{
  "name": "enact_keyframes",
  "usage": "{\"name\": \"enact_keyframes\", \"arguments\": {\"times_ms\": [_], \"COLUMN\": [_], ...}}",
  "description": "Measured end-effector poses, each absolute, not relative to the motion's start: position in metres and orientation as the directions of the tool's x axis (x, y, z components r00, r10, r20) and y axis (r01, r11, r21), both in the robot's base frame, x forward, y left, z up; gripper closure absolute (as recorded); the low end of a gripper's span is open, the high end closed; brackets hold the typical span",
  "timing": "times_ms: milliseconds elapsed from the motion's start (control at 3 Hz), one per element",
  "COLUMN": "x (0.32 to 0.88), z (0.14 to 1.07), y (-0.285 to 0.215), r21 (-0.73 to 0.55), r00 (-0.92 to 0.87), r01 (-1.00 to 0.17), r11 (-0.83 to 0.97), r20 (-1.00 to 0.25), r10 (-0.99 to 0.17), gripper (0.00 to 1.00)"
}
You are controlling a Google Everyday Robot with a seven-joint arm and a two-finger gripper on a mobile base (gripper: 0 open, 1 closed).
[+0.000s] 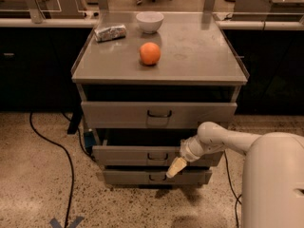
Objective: Open middle drawer
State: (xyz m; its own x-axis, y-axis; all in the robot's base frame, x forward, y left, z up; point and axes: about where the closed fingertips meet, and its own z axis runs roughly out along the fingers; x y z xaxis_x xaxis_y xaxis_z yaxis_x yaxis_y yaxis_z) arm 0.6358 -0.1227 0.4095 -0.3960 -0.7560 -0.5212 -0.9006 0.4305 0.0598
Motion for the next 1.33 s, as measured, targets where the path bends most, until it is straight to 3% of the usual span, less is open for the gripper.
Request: {"name": "enact_keyframes", "arguments": {"times_ms": [333,1333], "x": [0.601,0.575], "z": [0.422,0.412], "y": [-0.122,-0.116], "r21": [0.113,0.126], "r00": [-0.382,-0.402], "r01": [-0.916,-0.909], "r11": [0.384,0.398], "r20": [-0.534,-0.522], "r10": [-0.754,-0.752], "gripper": [0.00,0.00]}}
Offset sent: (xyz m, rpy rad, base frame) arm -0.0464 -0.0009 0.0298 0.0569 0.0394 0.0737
